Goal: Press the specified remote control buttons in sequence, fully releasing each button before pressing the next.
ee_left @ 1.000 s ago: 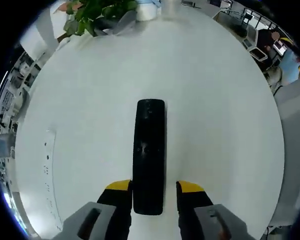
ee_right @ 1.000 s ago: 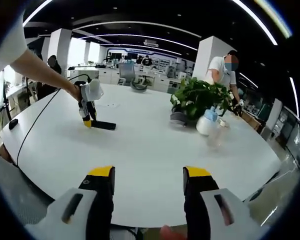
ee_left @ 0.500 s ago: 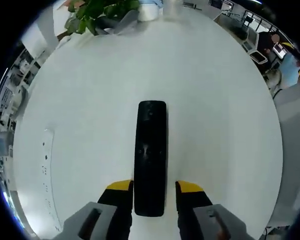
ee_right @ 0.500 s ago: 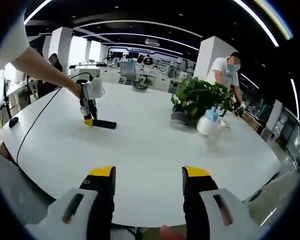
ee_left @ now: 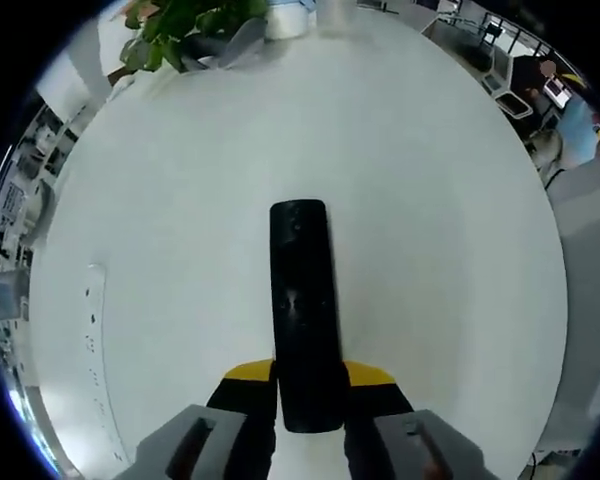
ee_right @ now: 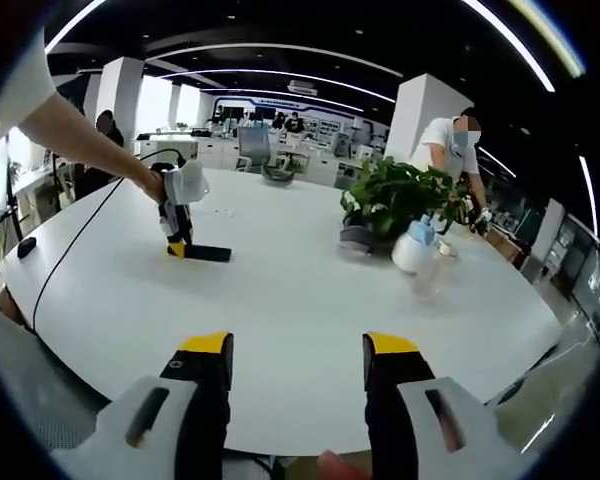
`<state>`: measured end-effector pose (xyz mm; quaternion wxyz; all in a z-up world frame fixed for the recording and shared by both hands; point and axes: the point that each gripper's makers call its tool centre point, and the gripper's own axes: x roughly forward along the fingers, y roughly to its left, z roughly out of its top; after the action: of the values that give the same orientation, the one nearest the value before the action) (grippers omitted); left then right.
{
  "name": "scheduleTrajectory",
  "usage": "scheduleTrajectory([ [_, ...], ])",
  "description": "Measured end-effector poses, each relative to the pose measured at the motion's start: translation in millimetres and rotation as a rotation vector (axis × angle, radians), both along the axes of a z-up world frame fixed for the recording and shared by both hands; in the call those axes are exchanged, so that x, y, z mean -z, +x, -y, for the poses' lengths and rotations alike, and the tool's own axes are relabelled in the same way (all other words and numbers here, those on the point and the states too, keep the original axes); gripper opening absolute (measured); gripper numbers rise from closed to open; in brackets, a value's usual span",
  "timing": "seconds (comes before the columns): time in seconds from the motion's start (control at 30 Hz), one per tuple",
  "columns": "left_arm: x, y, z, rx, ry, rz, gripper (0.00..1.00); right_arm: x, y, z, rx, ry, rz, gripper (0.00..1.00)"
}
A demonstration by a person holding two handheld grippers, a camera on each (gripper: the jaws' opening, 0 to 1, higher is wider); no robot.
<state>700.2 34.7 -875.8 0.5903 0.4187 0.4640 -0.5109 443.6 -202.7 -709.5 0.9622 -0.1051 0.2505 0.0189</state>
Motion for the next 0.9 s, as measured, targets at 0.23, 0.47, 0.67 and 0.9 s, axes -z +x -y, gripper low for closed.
scheduleTrajectory([
  [0.23,-0.9,-2.2,-1,-0.028,-0.005,0.032,0.23,-0.3,0,-1,-0.005,-0.001,0.002,0.53],
  [0.47,-1.3,-5.5,-1,-0.046,0.021,0.043,0.23,-1.9,-1,1,0.002,0.018,0.012,0.53],
  [0.67,-1.0,-10.7,0,-0.004,0.066,0.058,0.23,-2.4,-1,2,0.007,0.023,0.019,0.53],
  [0.9,-0.5,-14.8,-2,0.003,0.099,0.060,0.23,-2.9,0,3,0.010,0.026,0.024,0.54],
])
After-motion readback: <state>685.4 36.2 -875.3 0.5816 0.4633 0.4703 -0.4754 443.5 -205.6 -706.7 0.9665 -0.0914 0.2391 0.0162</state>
